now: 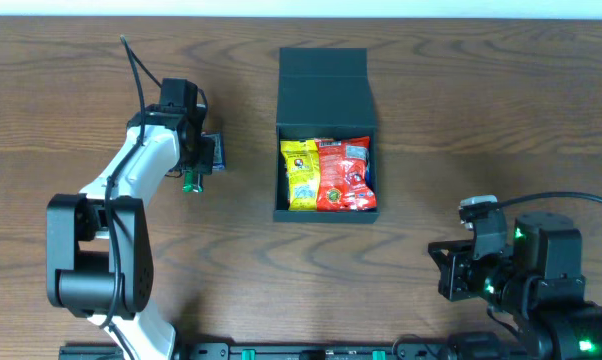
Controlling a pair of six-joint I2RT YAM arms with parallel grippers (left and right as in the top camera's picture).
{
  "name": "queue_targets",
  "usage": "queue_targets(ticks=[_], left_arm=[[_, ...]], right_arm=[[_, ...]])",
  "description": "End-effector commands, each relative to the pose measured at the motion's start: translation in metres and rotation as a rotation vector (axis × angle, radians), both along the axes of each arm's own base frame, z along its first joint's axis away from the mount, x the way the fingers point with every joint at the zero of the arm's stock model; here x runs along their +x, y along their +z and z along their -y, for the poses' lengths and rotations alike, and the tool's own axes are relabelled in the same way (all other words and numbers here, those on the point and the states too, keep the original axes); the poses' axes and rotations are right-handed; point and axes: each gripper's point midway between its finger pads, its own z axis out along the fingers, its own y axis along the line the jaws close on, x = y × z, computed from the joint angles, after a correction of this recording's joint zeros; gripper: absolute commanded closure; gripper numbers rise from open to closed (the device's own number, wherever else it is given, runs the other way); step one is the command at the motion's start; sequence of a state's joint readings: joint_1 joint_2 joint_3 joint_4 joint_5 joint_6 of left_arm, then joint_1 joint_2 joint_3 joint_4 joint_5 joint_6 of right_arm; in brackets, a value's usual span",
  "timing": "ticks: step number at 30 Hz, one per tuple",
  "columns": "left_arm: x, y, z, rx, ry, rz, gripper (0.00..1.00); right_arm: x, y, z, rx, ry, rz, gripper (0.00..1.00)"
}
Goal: Pack container
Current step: 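Move the left gripper to the bars on the table and grasp the green bar, then lift the green bar and carry it over the box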
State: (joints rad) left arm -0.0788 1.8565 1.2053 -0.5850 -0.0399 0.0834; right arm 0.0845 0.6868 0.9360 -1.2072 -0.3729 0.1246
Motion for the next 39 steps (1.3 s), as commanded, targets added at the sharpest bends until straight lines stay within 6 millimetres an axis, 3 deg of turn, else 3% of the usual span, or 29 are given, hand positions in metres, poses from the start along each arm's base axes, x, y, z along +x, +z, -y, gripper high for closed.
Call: queue_targets(ticks=[1, 6, 15, 25, 39], left_arm=[[0.001, -0.010, -0.005, 0.032, -0.029, -0.013, 0.38], [0.013, -0.008, -0.003, 0.035, -0.064, 0.034, 0.33], [0.015, -0.009, -0.005, 0.049, -0.082, 0.040, 0.44], [0.016, -0.010, -0.013, 0.021, -0.056, 0.040, 0.43], [0.008, -0.037, -0.002, -0.041, -0.072, -0.033, 0.44]], right_arm=[[0.000, -0.001, 0.001, -0.008, 0.000, 0.004, 0.98], [0.000, -0.001, 0.001, -0.007, 0.000, 0.004, 0.98], [0.000, -0.001, 0.001, -0.008, 0.000, 0.003, 0.98], [0.000, -0.001, 0.001, -0.007, 0.000, 0.004, 0.97], [0.001, 0.000, 0.001, -0.007, 0.000, 0.008, 0.96]])
